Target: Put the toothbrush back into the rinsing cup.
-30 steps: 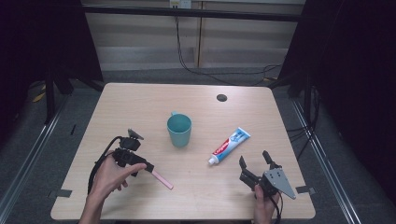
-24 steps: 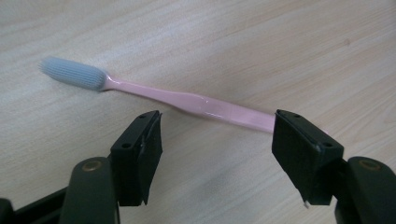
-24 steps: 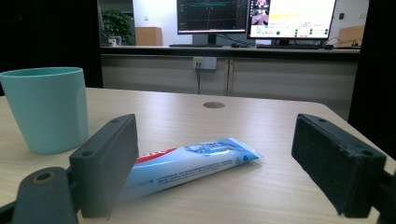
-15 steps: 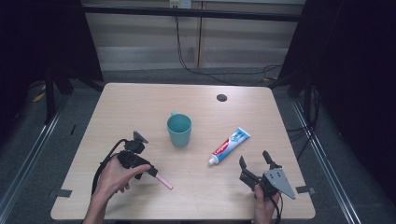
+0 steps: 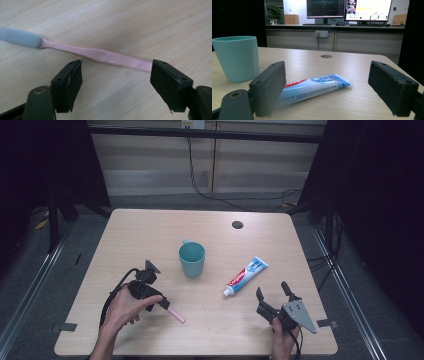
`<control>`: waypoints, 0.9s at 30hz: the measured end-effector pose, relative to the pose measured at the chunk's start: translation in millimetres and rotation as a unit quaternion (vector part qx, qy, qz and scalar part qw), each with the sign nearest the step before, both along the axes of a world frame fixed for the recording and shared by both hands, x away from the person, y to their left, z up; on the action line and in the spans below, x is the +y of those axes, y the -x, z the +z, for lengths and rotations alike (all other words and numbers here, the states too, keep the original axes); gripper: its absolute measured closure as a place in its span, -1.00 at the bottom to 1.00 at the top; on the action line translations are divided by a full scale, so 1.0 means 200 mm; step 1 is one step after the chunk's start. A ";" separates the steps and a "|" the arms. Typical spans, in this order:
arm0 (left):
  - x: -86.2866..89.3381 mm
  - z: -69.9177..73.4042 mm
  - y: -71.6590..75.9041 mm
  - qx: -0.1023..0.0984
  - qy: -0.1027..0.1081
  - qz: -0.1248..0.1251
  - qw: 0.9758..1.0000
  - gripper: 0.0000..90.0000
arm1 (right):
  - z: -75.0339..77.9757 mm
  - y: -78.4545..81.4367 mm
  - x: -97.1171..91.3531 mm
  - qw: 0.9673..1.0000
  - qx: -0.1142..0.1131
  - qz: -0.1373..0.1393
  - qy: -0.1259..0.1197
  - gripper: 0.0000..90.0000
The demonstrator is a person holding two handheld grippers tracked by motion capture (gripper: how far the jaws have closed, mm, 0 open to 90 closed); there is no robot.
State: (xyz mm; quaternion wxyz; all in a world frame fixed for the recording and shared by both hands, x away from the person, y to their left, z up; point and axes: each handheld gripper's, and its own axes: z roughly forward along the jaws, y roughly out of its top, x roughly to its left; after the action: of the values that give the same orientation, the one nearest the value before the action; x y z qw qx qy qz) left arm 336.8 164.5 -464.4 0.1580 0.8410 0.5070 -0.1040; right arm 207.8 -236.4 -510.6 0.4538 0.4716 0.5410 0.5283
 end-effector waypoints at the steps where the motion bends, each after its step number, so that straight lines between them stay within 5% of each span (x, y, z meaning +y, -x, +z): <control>1: -0.01 0.00 0.00 0.001 -0.002 0.000 1.000 -0.43 | 0.00 0.00 0.00 1.000 0.000 0.000 0.000 -0.69; 8: -0.04 -0.02 -0.03 0.001 -0.013 -0.015 1.000 -0.45 | 0.00 0.00 0.00 1.000 0.000 0.000 -0.001 -0.69; 18: -0.10 -0.02 -0.05 -0.027 -0.038 -0.058 0.997 -0.47 | 0.00 0.00 0.00 1.000 0.000 0.000 0.000 -0.69; 27: -0.16 -0.02 -0.07 -0.036 -0.047 -0.051 0.997 -0.47 | 0.00 0.00 0.00 1.000 0.000 0.000 0.000 -0.69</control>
State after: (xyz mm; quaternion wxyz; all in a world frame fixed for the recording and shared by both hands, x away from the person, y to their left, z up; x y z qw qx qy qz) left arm 351.8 132.8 -469.1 0.1307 0.8753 0.4621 -0.0570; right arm 207.7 -236.4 -510.6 0.4539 0.4711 0.5411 0.5285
